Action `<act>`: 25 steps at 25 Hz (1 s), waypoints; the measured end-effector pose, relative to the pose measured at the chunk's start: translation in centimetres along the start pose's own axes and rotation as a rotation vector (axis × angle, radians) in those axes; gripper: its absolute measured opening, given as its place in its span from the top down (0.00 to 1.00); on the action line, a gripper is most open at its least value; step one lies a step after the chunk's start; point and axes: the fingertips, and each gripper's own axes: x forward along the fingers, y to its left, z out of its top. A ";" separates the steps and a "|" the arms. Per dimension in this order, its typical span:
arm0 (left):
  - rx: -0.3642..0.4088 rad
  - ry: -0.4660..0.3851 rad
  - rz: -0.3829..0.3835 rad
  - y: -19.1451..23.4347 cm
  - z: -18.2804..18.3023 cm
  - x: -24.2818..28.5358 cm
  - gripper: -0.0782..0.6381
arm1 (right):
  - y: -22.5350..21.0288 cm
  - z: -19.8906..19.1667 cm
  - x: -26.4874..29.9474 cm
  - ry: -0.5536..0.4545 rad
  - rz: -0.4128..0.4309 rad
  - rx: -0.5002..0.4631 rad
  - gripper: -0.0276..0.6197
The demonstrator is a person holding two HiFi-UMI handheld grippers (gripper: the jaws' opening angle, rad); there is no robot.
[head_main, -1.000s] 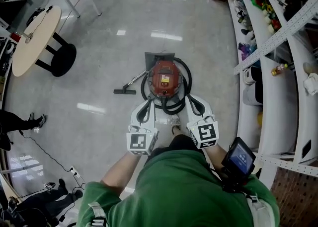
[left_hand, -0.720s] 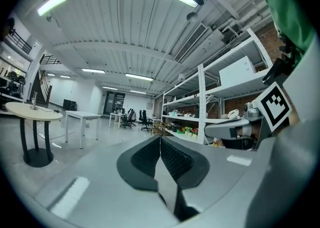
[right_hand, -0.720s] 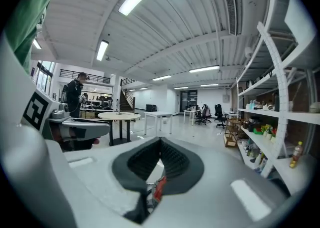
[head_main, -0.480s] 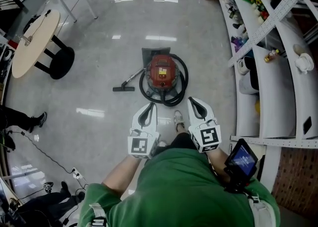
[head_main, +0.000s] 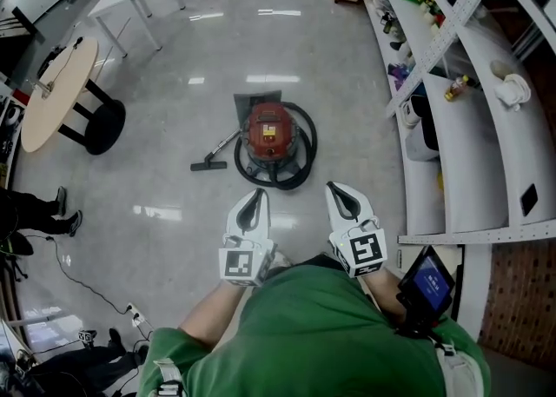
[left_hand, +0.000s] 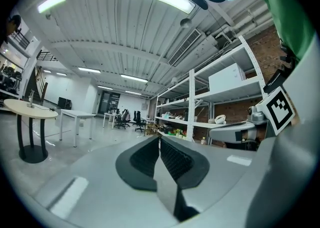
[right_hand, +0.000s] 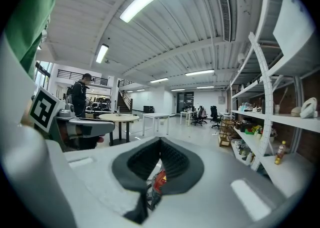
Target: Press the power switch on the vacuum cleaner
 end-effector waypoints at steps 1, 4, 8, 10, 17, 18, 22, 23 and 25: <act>-0.001 -0.001 -0.002 -0.8 0.0 0.0 0.88 | -0.3 -0.1 -0.8 0.000 0.002 0.001 0.95; -0.004 0.002 -0.017 -3.6 0.6 0.0 0.88 | -1.5 -0.1 -2.9 -0.012 0.003 0.001 0.95; -0.005 0.004 -0.041 -7.5 1.4 -0.2 0.88 | -2.9 0.1 -5.6 -0.022 0.004 0.006 0.95; -0.004 0.002 -0.050 -8.9 1.6 -0.3 0.88 | -3.2 0.0 -6.6 -0.028 0.013 0.008 0.95; -0.007 0.000 -0.055 -11.0 1.9 -0.6 0.88 | -4.0 -0.3 -8.0 -0.041 0.016 0.034 0.95; -0.007 0.002 -0.056 -11.1 1.9 -0.5 0.88 | -3.9 -0.4 -8.1 -0.041 0.023 0.036 0.95; -0.014 0.010 -0.053 -11.3 1.8 -0.3 0.88 | -3.2 -0.8 -8.3 -0.038 0.052 0.036 0.95; -0.017 0.013 -0.052 -11.3 1.8 -0.4 0.88 | -3.2 -0.8 -8.4 -0.037 0.054 0.039 0.95; -0.018 0.015 -0.051 -11.4 1.6 -0.3 0.88 | -3.2 -0.9 -8.4 -0.038 0.054 0.043 0.95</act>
